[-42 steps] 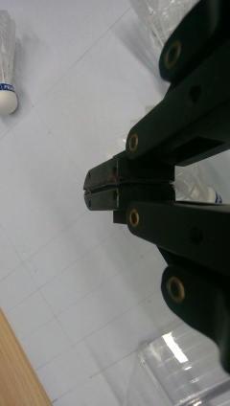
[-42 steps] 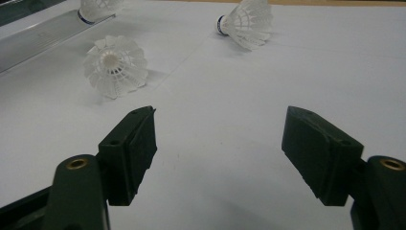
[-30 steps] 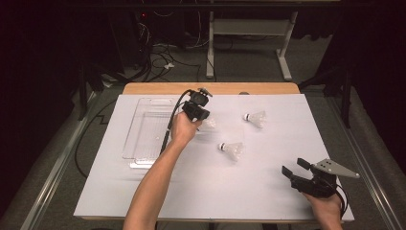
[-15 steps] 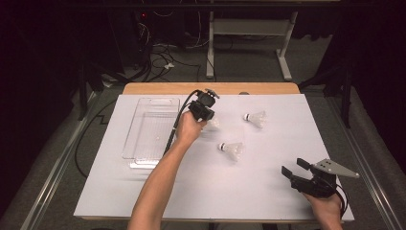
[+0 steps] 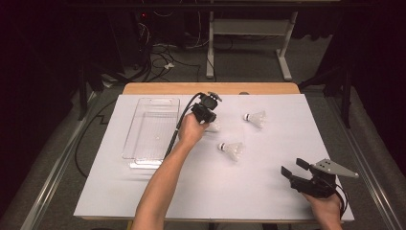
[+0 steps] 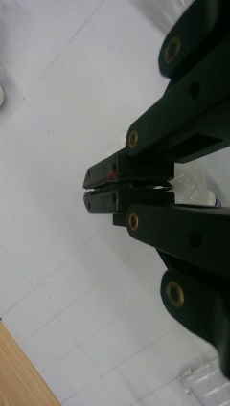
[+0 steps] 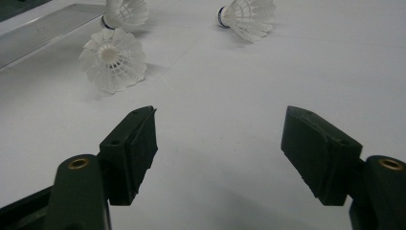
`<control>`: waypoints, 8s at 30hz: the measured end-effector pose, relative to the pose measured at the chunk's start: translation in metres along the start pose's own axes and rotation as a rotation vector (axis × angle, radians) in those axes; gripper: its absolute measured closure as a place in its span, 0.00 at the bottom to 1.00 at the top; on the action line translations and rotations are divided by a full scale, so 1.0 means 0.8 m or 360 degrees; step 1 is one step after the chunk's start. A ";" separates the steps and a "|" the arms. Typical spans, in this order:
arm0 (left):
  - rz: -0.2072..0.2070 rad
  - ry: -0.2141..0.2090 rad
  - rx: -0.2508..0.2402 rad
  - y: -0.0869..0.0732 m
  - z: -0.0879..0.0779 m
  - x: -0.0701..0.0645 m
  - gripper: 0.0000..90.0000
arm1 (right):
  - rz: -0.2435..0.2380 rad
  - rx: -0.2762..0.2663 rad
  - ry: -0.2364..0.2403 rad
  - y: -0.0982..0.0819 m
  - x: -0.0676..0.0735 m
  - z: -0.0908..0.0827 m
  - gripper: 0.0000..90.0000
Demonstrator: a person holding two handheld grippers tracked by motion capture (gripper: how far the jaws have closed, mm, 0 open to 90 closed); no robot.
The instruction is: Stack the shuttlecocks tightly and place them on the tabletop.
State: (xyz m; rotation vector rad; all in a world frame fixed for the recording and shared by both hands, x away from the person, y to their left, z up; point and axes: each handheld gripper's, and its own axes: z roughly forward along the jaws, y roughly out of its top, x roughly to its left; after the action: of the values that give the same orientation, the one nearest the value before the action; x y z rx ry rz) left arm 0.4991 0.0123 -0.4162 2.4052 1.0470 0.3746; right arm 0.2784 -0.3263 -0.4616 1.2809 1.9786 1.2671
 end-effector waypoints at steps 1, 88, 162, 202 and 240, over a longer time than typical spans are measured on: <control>0.0000 0.0000 0.0005 0.000 0.001 0.000 0.96 | 0.0000 -0.0001 0.0000 0.000 0.000 0.000 0.32; -0.0207 -0.0165 -0.0025 0.003 -0.017 -0.006 0.46 | 0.0004 -0.0002 0.0001 0.000 0.000 0.000 0.32; -0.0175 -0.0193 -0.0089 -0.052 -0.061 -0.014 0.33 | 0.0015 0.0008 0.0005 0.000 0.001 0.000 0.32; -0.0179 -0.0215 -0.0085 -0.090 -0.071 -0.024 0.33 | 0.0007 0.0012 0.0007 0.000 0.001 0.001 0.32; -0.0171 -0.0233 -0.0090 -0.122 -0.082 -0.044 0.33 | 0.0004 0.0015 0.0002 0.000 0.002 0.001 0.32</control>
State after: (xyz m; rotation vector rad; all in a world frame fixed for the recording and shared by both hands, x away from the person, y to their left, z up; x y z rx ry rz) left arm 0.3878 0.0649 -0.4150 2.2771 1.0796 0.1852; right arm 0.2779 -0.3245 -0.4616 1.2879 1.9863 1.2615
